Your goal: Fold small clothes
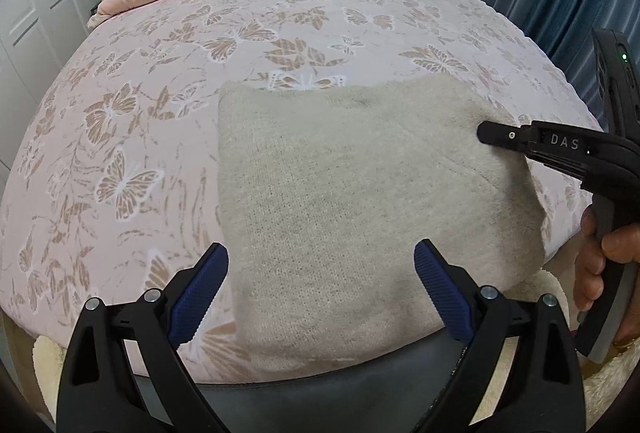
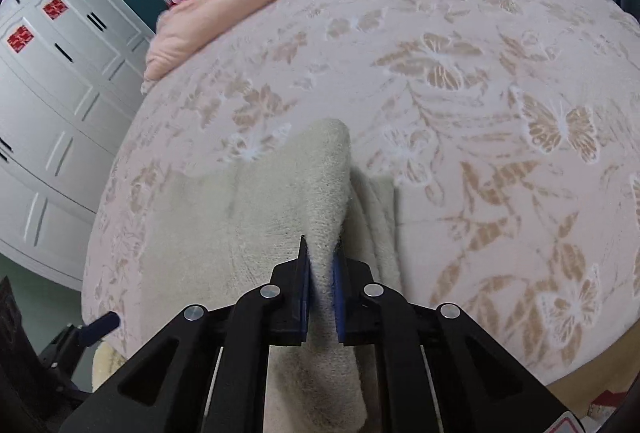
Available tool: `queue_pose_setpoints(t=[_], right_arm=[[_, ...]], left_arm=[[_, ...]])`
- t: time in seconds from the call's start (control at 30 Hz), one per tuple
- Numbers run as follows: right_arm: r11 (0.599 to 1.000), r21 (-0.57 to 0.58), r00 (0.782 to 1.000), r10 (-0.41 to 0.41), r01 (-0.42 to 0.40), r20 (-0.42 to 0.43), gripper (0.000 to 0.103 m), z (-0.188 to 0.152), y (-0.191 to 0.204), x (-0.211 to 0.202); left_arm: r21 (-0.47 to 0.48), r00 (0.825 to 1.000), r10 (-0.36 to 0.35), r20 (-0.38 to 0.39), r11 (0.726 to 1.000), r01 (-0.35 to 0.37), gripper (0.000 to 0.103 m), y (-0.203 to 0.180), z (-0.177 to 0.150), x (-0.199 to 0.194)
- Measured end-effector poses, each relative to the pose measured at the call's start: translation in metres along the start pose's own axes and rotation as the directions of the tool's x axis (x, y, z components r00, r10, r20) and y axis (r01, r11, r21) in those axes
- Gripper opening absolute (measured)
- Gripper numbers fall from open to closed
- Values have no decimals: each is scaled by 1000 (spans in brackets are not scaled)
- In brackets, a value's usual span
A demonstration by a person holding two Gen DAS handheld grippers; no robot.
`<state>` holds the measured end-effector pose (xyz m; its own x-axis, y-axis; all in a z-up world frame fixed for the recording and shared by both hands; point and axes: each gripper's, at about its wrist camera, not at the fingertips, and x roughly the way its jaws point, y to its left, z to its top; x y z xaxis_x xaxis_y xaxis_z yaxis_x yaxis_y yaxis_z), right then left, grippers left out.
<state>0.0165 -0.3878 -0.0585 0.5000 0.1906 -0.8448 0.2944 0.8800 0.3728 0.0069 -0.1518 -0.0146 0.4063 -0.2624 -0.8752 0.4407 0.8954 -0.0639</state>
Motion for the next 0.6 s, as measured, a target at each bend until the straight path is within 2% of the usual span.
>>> queue_pose_setpoints(t=[0.03,0.07,0.17,0.23,0.27,0.3,0.37,0.47,0.6], right_arm=[[1000,-11,997,-21,20,-75,10,-4,-5,21],[1000,-1,996,-5,5,-84,10,-9,-10,30],[999,39,999,35,-34,-23,17,-9,-8,9],[999,41,1000,11,-11,17,34,-13,-4,-7],[999,38,1000,-10,9,27,56,-16,-4,-13],[999,43,999,-26,24,38,69,-20,-4,-18],[998,58,999,-31,29,41,70,-31,-8,-22],[996,83,999,-39,40,-15,72,-47,-15,-12],[990,143,999,23,-15,-49,76,-58,-24,3]], left_arm=[[-5,1000,1,-10,1000,-1,92,0,0,5],[-14,1000,-3,-24,1000,2,92,-1,1,10],[-50,998,-35,-61,998,32,92,0,1,21],[-68,997,-33,-71,997,28,92,2,1,24],[-76,997,-36,-70,997,31,92,3,1,24],[-81,997,-37,-69,996,31,92,4,1,25],[-85,997,-29,-76,996,23,92,6,3,28],[-95,997,-24,-77,995,16,93,9,6,32],[-135,994,-18,-111,991,3,95,21,8,44]])
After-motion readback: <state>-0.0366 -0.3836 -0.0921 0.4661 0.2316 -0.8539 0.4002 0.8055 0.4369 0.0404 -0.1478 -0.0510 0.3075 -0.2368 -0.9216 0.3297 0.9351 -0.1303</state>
